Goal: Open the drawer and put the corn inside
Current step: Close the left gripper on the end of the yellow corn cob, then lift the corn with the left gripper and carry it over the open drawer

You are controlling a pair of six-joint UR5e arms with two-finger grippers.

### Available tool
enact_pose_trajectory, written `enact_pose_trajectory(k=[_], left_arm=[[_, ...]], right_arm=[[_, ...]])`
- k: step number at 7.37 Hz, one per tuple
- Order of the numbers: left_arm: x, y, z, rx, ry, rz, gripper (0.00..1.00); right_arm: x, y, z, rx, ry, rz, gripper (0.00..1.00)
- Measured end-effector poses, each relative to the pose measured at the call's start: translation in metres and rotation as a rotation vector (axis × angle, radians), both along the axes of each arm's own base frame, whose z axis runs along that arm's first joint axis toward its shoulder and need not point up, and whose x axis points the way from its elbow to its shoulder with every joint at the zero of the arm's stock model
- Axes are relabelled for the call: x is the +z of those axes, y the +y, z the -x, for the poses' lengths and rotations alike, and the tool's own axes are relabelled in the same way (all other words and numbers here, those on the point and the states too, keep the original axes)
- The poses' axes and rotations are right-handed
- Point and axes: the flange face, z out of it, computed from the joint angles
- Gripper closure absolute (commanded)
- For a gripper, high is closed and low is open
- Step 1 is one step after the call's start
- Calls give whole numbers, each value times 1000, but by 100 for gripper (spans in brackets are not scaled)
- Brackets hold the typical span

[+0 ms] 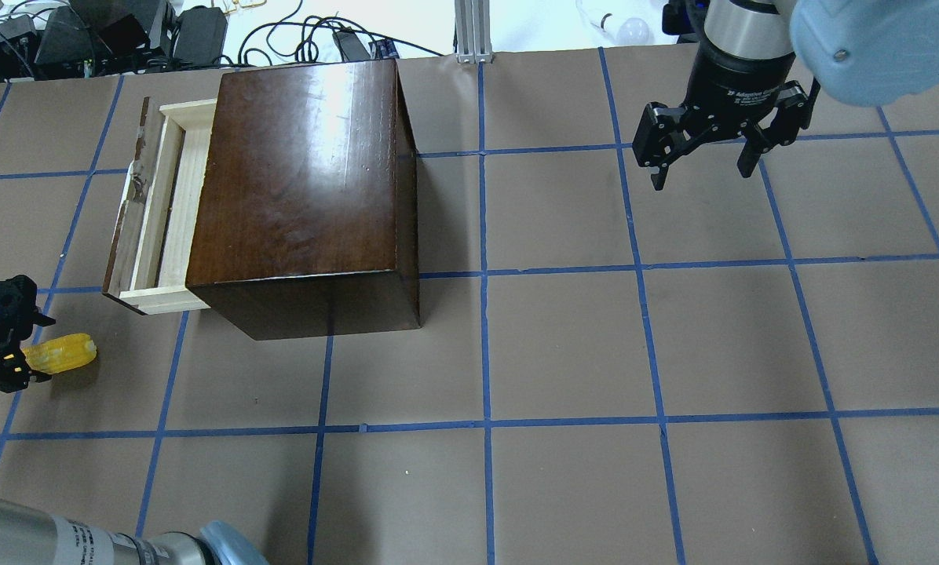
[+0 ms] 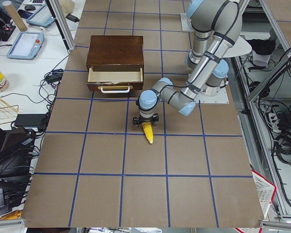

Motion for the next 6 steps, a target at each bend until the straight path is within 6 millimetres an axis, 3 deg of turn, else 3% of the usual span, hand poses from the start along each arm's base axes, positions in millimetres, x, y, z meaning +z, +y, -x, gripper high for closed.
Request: enact_pose_trajectory(k=[2, 4, 6], left_arm=[[-4, -1, -1, 0, 0, 3, 92], [-3, -3, 0, 5, 20, 30, 98], [13, -6, 0, 8, 8, 65, 100]], right_arm=[[0, 0, 0, 0, 0, 0, 0], [0, 0, 0, 0, 0, 0, 0], [0, 0, 0, -1, -1, 0, 0]])
